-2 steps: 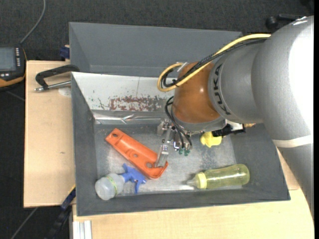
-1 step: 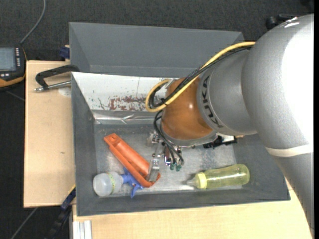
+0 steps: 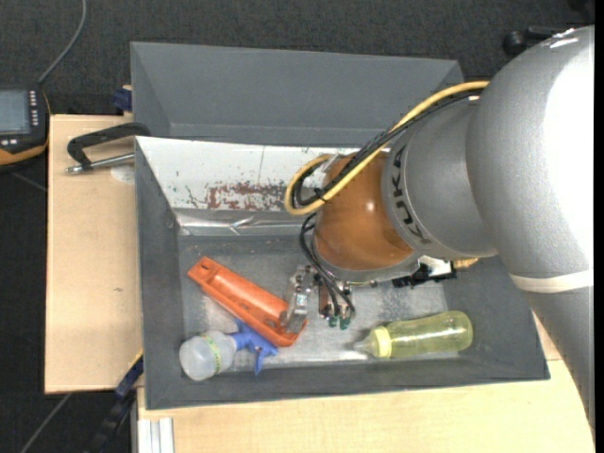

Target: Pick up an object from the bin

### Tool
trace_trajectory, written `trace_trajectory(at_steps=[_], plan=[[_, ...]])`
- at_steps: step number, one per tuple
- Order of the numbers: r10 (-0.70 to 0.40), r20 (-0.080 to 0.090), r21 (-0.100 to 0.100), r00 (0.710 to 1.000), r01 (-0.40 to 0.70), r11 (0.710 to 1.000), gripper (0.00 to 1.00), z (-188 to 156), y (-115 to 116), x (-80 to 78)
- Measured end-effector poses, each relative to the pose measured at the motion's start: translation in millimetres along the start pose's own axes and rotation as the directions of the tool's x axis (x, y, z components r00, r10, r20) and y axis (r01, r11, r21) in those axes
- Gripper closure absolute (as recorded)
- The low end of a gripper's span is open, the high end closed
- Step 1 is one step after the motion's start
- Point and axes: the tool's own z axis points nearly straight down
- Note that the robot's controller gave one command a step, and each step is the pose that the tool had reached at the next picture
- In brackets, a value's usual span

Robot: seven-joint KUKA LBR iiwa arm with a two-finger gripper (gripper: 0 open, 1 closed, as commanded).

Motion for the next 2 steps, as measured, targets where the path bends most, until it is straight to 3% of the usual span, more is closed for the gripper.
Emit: trace_trajectory(at_steps=[2], plan=[[-0.027, 0.002, -0.001, 1.0, 0.027, 1.0, 1.0, 0.3, 0.8, -5.8]])
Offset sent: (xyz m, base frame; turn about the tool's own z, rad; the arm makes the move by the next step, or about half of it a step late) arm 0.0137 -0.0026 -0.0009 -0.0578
